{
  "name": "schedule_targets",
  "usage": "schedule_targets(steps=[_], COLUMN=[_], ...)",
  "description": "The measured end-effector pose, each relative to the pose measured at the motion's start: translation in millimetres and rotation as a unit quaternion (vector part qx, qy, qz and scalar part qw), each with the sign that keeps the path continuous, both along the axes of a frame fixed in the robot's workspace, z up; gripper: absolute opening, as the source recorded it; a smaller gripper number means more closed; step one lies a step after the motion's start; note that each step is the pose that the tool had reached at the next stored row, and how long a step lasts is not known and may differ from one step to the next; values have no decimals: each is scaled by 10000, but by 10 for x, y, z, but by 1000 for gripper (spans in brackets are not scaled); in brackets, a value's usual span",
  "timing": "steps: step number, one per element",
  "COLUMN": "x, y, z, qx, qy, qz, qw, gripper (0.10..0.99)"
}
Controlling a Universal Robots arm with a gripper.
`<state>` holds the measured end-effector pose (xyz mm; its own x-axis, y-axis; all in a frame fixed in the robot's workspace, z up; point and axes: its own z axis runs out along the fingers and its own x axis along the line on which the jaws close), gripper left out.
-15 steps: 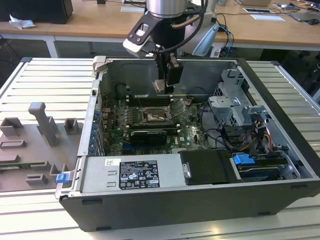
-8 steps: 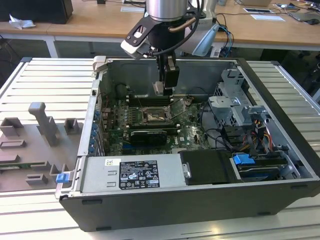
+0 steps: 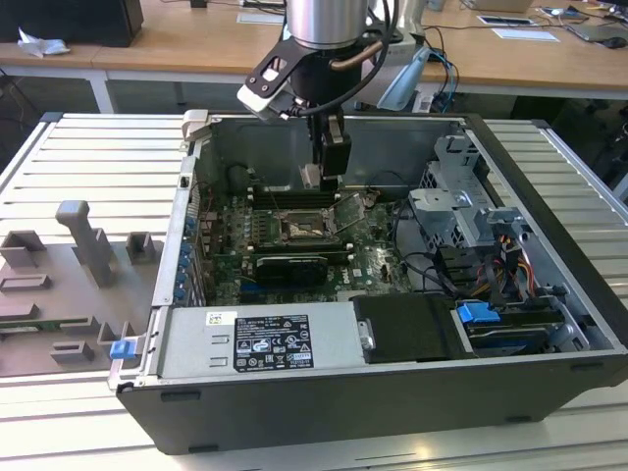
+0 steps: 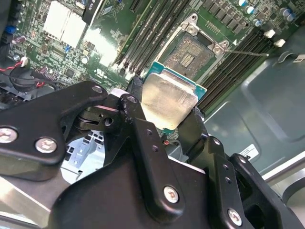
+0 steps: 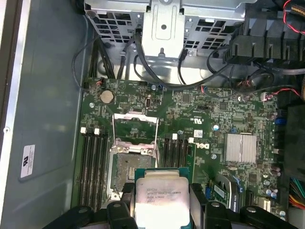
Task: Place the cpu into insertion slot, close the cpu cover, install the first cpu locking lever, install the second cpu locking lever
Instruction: 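Place the cpu into insertion slot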
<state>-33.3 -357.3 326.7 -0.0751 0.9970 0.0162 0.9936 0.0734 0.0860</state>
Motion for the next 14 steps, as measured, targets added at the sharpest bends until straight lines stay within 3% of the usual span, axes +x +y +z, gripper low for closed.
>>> schedule_targets(steps=[14], x=[0], y=[0], z=[-34], qx=[0], qy=[0], qz=[-423], qw=[9991], gripper=[541])
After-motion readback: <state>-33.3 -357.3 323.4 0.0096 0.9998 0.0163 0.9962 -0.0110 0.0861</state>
